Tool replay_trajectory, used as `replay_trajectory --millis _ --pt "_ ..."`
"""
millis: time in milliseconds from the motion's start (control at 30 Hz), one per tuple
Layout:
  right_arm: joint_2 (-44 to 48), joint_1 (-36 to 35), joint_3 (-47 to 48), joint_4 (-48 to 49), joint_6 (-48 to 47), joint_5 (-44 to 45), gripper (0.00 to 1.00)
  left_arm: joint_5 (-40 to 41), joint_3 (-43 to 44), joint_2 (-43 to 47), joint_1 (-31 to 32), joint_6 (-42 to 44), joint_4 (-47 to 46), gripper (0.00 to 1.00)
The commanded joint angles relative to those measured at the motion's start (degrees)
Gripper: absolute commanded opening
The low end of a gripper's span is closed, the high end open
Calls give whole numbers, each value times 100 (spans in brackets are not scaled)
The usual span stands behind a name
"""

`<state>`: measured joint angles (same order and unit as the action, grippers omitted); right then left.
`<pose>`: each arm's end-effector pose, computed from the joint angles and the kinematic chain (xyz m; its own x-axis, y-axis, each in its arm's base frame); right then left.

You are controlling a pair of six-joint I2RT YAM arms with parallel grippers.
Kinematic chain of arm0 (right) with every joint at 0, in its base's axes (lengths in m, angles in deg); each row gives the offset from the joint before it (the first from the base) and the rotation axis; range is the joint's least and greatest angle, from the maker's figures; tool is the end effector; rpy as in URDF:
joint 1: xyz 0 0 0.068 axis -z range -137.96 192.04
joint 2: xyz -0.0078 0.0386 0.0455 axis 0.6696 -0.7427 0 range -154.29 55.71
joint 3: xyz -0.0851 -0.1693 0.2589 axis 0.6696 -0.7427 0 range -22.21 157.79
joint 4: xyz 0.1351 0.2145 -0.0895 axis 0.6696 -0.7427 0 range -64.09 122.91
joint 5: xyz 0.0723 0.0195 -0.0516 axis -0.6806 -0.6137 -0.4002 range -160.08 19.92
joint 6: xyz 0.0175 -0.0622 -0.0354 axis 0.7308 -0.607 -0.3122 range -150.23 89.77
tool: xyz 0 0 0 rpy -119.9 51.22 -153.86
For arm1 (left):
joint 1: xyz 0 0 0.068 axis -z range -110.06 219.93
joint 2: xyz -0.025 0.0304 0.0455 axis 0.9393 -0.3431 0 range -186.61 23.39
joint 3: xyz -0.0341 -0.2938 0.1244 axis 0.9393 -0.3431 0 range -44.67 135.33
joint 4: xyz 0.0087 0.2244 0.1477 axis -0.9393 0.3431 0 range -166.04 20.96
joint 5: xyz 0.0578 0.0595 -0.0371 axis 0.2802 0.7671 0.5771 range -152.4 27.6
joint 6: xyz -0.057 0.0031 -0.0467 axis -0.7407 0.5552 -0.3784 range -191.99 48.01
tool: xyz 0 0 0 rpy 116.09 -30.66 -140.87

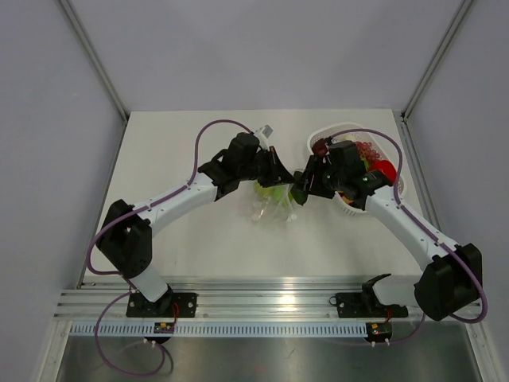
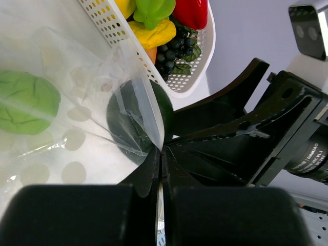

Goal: Place the food in the zip-top bag and seal the zipper
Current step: Place the fake fruit in the zipper food storage bag.

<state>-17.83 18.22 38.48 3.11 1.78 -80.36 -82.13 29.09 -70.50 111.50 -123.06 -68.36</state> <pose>0.2610 0.1273 0.3252 -0.7999 0.2170 -0.5596 -0.1102 0.8634 0.4923 0.2975 -0.2915 0.3339 -0.8790 -0.1991 -0.4333 0.2614 0.5588 -0.7870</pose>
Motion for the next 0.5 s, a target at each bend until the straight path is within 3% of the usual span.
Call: replay_trajectory --millis 0,333,400,433,467 --pt "-99 -167 -48 422 112 -175 32 -75 122 116 36 -52 -241 0" --pt "-582 -405 -13 695 200 -290 35 -58 113 151 36 -61 -259 0" --pt "-696 -466 39 695 166 -360 48 -49 104 169 36 -52 -259 0" --pt "-784 -484 66 669 165 -352 65 -49 121 169 36 -44 -250 0" --pt "-794 -501 75 634 148 -325 75 -49 121 178 36 -35 -241 0"
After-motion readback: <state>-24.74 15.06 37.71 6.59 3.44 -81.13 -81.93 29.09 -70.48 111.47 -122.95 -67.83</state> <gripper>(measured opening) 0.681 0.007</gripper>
